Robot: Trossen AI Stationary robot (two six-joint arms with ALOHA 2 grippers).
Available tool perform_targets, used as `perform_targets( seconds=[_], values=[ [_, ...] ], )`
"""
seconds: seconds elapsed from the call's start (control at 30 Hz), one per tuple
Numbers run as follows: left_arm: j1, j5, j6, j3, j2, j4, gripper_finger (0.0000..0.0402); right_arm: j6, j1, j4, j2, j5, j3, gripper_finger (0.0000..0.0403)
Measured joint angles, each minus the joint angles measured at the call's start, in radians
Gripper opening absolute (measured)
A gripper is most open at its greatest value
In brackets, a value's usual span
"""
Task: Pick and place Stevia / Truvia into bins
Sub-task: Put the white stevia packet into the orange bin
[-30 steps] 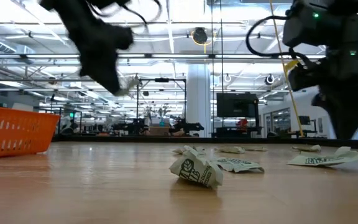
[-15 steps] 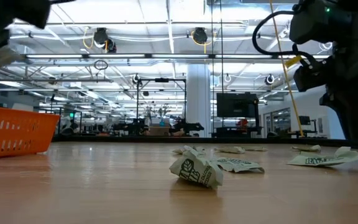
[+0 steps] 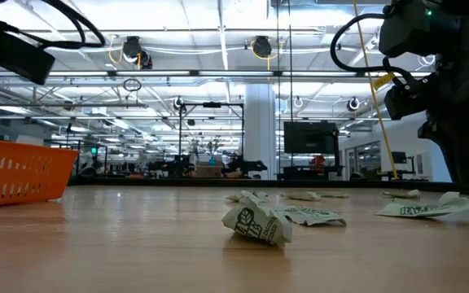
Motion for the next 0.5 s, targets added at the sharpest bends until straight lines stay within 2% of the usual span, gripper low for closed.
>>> perform_targets(
  seconds=[0.17, 0.4, 0.5],
  values=[
    [0.025, -0.017, 0.014, 0.0, 0.022, 0.001, 0.0012, 0.0, 0.0, 0.0, 0.0, 0.0, 0.0, 0.0089],
    [0.047, -0.052, 0.06, 0.0, 0.022, 0.002, 0.0056, -0.016, -0.002, 0.0, 0.0, -0.003, 0.0, 0.0093],
    [0.058, -0.052, 0.065, 0.0, 0.022, 0.001, 0.0068, -0.019, -0.013, 0.0, 0.0, -0.057, 0.0, 0.0098]
  ],
)
